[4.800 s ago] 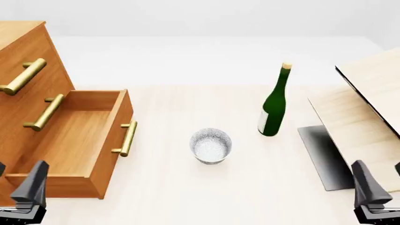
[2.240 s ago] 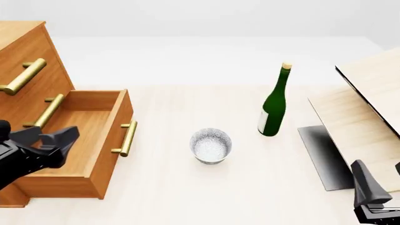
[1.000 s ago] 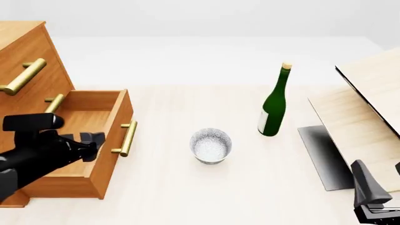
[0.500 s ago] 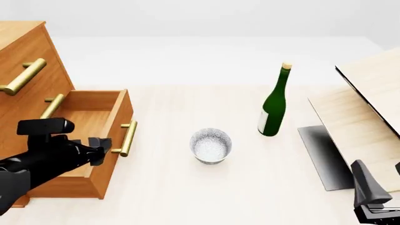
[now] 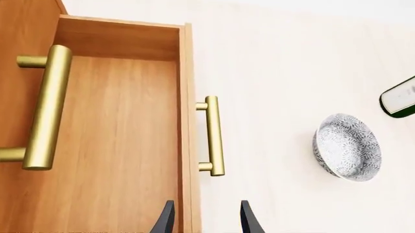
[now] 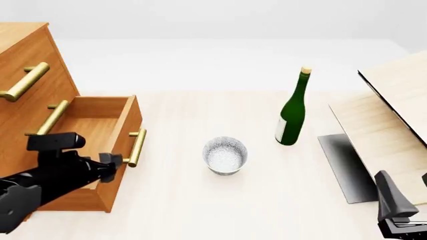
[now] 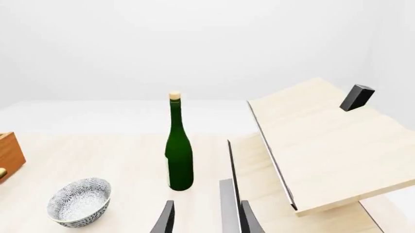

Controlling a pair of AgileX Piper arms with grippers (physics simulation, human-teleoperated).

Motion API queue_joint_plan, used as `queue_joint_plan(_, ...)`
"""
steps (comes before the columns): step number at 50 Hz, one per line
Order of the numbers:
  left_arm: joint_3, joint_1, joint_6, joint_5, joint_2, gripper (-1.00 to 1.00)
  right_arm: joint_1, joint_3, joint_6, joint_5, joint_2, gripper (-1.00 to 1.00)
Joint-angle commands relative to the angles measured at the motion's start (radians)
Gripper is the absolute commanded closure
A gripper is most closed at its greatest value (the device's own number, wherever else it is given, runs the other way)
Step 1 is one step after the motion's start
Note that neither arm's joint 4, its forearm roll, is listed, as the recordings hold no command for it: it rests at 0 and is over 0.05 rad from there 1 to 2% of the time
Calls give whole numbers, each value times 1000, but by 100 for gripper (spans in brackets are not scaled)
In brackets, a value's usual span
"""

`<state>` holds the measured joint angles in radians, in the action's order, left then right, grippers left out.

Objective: Put the bowl in the bottom drawer of the cabinet and close it.

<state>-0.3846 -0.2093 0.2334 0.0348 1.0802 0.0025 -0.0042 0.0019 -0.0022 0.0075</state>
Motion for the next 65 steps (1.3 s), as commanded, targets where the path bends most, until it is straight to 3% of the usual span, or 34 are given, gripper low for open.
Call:
queue_joint_plan(1, 15, -2, 18, -23, 33, -100, 0, 0, 0, 0, 0, -100)
queue_joint_plan(65, 49, -80, 66, -100, 131, -100, 0, 0, 0, 0, 0, -100)
